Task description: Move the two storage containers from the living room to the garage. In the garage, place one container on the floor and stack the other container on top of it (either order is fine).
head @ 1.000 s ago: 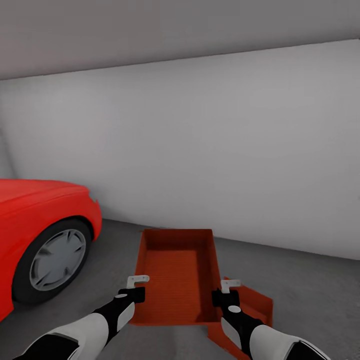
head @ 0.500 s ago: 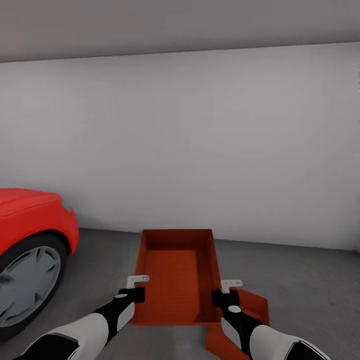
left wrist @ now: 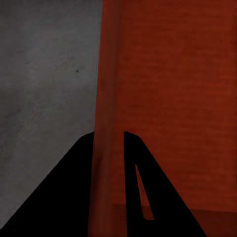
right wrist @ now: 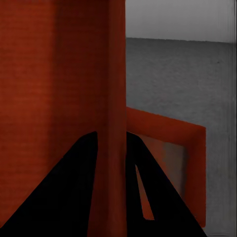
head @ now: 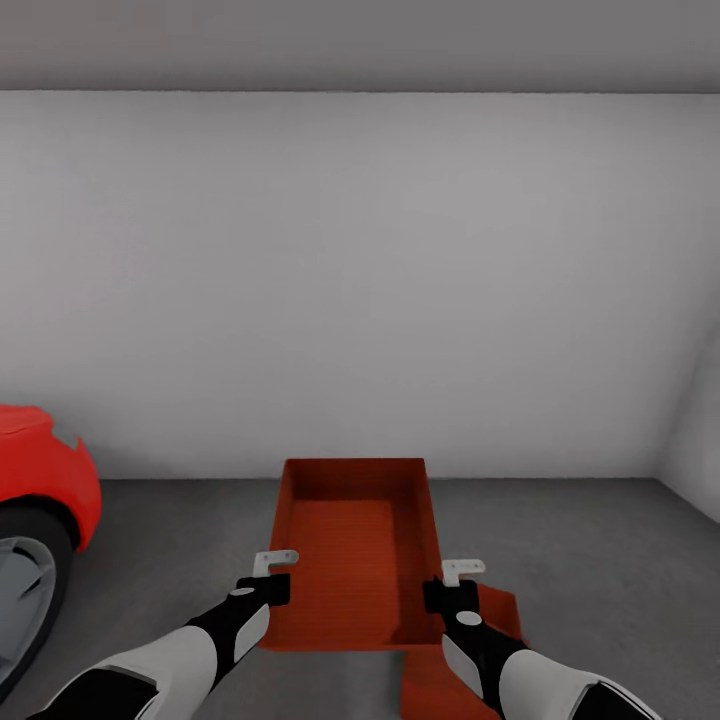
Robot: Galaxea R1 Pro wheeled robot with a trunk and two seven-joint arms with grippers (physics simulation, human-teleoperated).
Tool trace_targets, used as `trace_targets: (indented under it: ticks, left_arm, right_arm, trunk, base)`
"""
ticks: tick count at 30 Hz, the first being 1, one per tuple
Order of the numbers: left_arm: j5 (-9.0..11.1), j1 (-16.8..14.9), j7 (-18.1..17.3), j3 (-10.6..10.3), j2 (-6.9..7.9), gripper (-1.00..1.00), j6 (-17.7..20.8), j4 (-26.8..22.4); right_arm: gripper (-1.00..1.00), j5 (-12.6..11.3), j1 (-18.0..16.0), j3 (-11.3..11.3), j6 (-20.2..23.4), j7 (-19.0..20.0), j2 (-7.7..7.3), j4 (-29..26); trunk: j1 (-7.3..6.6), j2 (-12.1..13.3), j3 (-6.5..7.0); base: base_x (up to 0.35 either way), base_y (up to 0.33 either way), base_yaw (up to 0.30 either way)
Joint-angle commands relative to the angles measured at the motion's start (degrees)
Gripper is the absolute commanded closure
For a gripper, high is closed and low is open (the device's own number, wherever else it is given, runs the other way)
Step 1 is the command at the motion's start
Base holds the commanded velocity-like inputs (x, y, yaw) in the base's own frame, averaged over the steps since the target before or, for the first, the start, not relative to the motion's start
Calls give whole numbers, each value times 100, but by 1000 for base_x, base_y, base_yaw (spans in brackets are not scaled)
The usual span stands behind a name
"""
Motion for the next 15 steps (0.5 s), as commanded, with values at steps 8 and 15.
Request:
trace_targets:
  ticks: [8, 15]
  left_arm:
    - [-15, -12, 475, 389, 73, 100, -171, -22]
    - [-15, -12, 475, 389, 73, 100, -170, -25]
  right_arm:
    - [100, -68, 0, 106, 13, 89, -1, 1]
    - [100, -68, 1, 106, 13, 89, 0, 1]
  trunk:
    - [2, -8, -26]
    - [2, -8, -41]
  base:
    - [6, 2, -269]
    - [0, 0, -269]
